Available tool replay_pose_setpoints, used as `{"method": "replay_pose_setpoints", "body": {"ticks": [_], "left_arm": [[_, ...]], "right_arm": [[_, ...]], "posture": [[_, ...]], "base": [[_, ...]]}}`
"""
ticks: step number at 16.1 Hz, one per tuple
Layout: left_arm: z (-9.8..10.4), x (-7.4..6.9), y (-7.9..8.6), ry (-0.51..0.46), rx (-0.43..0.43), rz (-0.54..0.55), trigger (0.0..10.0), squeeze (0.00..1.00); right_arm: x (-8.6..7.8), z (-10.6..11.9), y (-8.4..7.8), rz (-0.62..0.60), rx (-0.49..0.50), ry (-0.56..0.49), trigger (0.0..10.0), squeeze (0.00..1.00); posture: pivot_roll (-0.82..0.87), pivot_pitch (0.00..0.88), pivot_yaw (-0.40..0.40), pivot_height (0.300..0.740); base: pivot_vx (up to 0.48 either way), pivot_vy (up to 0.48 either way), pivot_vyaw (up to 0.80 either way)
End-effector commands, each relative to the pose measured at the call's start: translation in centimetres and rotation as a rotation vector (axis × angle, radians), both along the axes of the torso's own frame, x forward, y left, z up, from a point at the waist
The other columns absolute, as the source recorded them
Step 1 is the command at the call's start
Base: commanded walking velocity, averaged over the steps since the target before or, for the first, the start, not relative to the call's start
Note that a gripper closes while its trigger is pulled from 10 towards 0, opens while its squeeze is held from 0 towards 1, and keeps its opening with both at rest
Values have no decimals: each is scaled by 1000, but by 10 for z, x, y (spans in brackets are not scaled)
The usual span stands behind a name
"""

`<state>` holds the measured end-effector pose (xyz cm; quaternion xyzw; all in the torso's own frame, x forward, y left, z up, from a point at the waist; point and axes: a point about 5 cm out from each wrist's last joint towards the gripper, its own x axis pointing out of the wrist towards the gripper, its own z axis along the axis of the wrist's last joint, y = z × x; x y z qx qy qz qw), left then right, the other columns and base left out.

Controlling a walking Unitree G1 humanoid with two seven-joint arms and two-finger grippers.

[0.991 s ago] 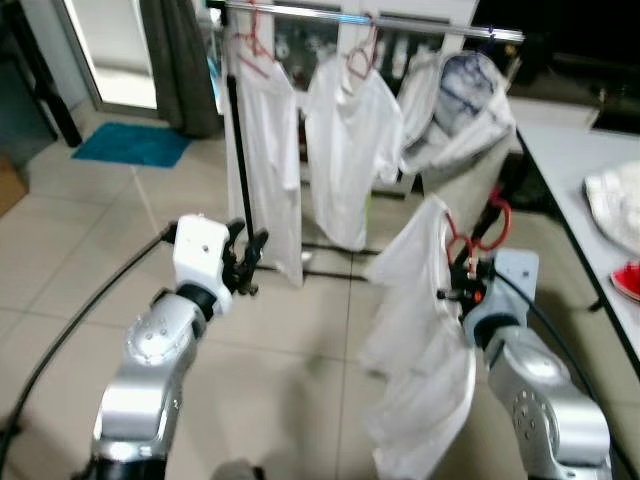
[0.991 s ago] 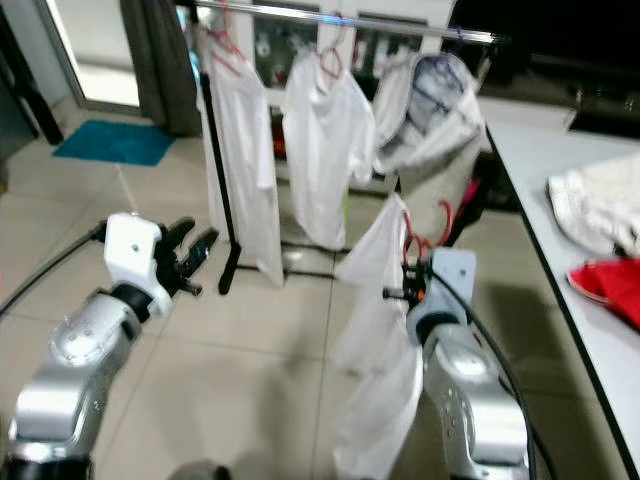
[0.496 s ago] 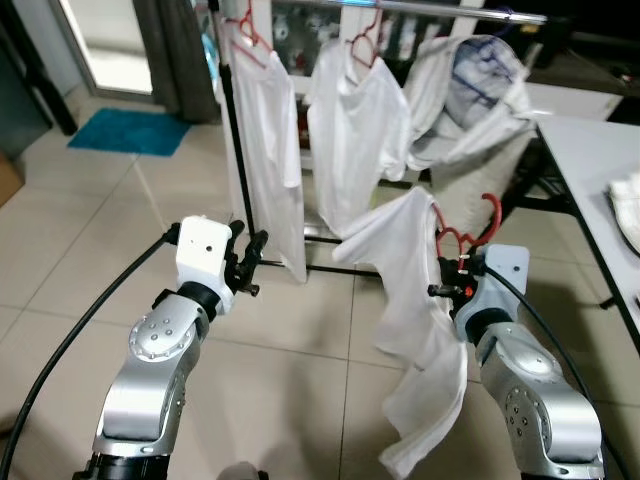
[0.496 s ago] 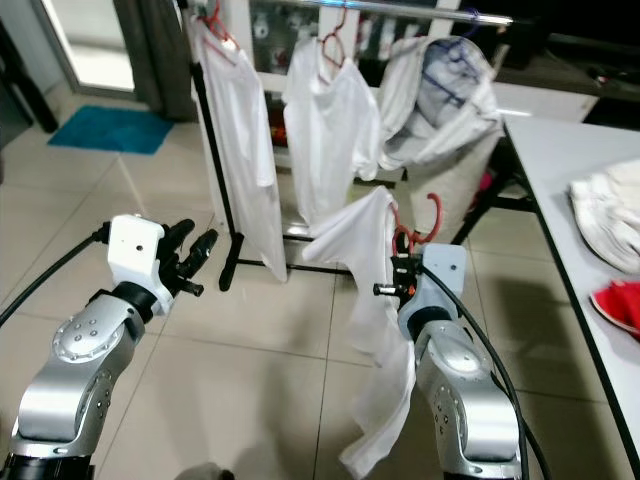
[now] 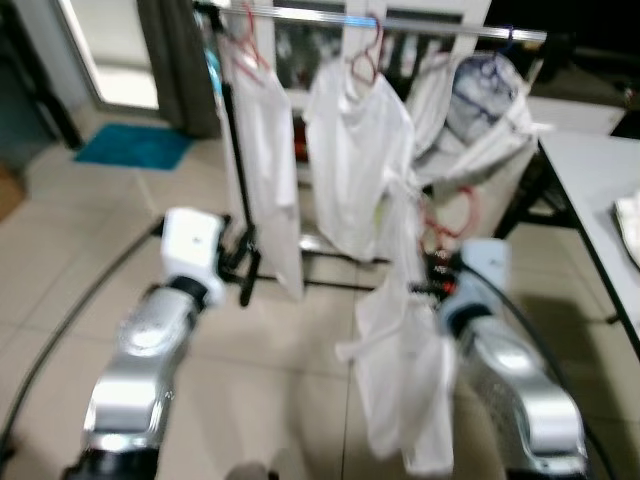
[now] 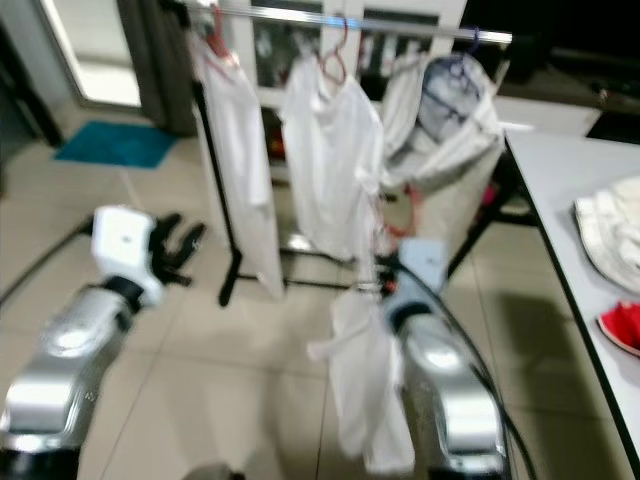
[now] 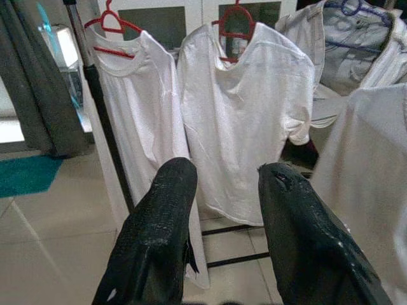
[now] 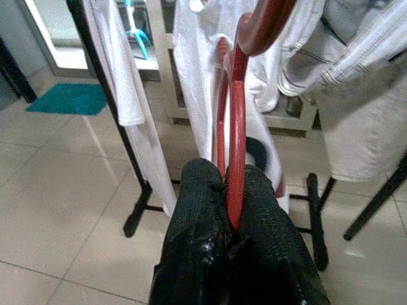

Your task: Hang hanger

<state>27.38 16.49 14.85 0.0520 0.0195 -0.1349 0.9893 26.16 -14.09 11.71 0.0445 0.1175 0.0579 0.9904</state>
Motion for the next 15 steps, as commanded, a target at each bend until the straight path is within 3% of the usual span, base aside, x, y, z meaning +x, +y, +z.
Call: {"method": "replay_pose_setpoints", "body": {"ticks": [1,5,9,12,15], "left_arm": [[0,0,-9,4,-17,-35,10000,0],[1,0,-11,2,-28,-39,10000,0],[0,-2,-13,9,-22,-55,10000,0],[-1,-3,-14,13,-16,-63,10000,0],[-1,-3,-15,12,-12,-70,10000,0]], "right_arm": [[1,3,-11,-36,-18,-24,10000,0],[2,3,-10,-2,-91,-31,10000,0],[3,4,-9,24,-96,-26,10000,0],[4,5,-10,12,-121,-37,10000,0],[6,4,-11,1,-114,-36,10000,0]], "posture": [[59,74,-21,740],[59,73,-25,740],[61,74,-25,740],[61,73,-25,740],[63,70,-28,740]], "base": [[379,0,0],[387,0,0],[393,0,0],[394,0,800],[395,0,0]]}}
